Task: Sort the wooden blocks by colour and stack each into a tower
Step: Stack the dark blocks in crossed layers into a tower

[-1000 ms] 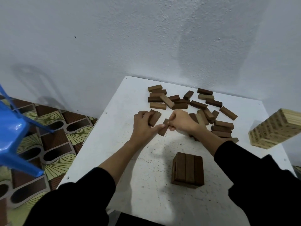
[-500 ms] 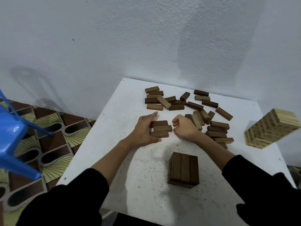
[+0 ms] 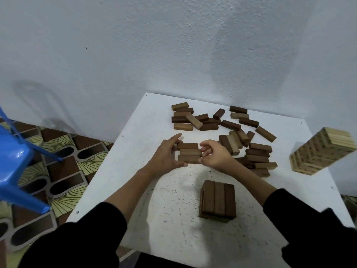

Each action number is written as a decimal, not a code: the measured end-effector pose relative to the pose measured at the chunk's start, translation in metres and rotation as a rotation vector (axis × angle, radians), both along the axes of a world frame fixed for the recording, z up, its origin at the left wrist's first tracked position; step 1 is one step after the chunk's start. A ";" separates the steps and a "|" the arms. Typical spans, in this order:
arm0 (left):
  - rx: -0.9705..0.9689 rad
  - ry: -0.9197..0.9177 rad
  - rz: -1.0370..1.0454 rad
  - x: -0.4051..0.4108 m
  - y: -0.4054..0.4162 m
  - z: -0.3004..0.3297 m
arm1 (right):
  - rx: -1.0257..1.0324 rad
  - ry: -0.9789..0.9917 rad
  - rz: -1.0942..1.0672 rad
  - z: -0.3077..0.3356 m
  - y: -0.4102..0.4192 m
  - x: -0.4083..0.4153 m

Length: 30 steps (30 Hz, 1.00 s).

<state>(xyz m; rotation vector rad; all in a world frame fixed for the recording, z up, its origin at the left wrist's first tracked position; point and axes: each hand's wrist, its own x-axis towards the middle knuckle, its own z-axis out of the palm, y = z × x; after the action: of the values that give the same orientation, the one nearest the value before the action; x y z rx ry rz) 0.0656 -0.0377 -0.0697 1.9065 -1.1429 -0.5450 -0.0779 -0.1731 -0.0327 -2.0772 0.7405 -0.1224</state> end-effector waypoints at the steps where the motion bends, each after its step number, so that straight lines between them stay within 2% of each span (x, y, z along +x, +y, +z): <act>1: -0.003 0.003 0.004 -0.001 0.001 -0.001 | 0.010 0.000 0.008 0.000 0.000 -0.001; 15: 0.049 0.021 -0.050 0.006 0.003 0.002 | -0.123 0.062 0.093 0.003 0.001 0.007; 30: -0.013 0.067 -0.050 0.010 0.004 -0.004 | -0.131 0.116 0.134 0.004 -0.004 0.010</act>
<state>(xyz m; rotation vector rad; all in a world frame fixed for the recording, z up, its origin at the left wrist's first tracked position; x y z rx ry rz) 0.0757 -0.0336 -0.0736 1.8396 -1.1503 -0.6224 -0.0677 -0.1767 -0.0282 -2.2679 0.6758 0.0252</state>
